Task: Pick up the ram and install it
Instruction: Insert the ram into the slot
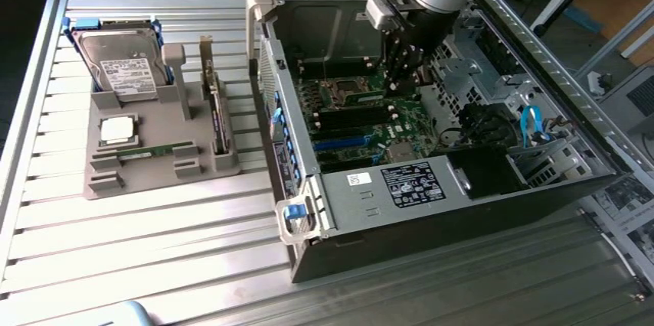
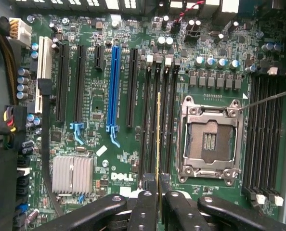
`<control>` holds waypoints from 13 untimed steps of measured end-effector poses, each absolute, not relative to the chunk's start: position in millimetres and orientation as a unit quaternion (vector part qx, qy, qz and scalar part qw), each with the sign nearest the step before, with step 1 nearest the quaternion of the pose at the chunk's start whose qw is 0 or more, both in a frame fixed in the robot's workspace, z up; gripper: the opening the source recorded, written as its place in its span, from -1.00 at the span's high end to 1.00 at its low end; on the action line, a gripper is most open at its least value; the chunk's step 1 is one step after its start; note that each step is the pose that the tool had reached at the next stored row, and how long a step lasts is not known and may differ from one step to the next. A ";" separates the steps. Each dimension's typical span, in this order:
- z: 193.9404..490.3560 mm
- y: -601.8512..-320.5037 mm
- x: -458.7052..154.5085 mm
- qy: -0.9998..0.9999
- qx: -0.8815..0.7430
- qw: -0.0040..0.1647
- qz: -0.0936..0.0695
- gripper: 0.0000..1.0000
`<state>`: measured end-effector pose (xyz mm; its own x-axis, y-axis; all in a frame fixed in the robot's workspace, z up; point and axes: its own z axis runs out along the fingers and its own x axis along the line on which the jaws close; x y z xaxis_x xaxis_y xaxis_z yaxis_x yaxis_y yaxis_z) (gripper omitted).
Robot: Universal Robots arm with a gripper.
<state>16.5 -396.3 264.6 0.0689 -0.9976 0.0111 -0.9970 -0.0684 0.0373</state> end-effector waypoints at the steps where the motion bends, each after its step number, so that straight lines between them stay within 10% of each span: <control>1: 264.2 -396.3 15.3 -0.682 0.731 0.017 -0.009 0.73; 13: 256.5 -396.3 8.3 -0.699 0.714 0.019 -0.007 0.73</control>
